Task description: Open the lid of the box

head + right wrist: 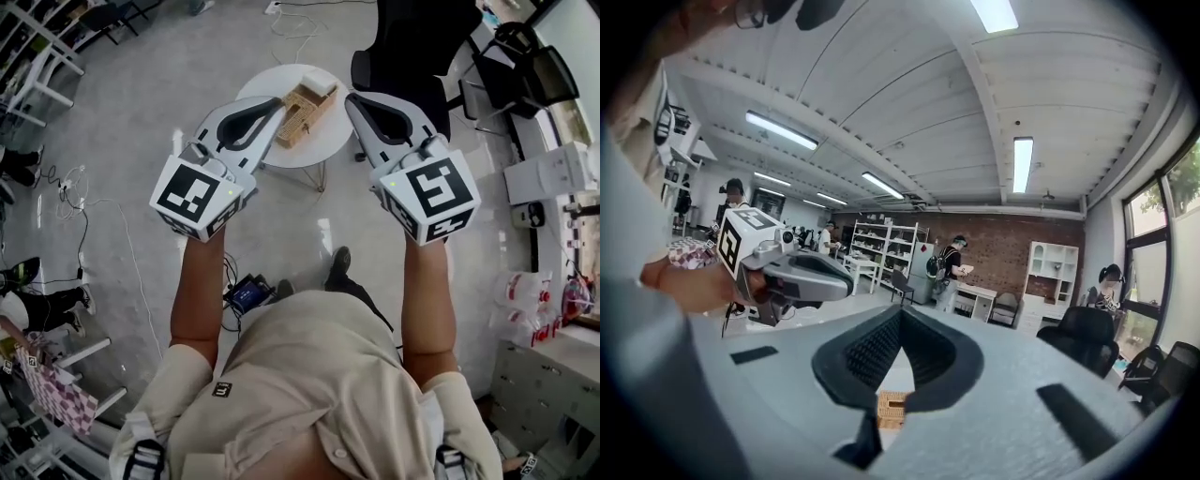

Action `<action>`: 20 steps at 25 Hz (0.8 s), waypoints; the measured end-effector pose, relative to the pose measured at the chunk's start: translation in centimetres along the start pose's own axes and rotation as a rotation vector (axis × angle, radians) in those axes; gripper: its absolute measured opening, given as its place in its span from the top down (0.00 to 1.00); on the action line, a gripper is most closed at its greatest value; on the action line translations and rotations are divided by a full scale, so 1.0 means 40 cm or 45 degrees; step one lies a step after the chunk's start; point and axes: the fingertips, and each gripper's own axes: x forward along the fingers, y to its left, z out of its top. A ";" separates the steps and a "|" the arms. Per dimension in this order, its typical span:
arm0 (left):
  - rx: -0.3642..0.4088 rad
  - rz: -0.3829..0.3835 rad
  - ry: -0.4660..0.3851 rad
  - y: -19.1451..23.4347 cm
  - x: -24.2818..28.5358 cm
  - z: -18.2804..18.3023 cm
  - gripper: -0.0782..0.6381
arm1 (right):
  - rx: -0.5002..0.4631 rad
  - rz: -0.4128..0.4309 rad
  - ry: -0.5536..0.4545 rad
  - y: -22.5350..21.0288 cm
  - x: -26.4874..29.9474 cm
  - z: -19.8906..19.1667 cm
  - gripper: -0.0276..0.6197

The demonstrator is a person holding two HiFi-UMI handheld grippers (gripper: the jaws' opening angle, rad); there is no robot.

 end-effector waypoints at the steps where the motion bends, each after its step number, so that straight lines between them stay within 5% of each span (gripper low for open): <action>1: -0.003 0.015 0.003 0.005 0.020 -0.002 0.86 | -0.004 0.015 -0.003 -0.019 0.007 -0.005 0.97; 20: -0.016 0.185 0.104 0.104 0.274 -0.090 0.86 | 0.035 0.201 -0.024 -0.286 0.151 -0.102 0.97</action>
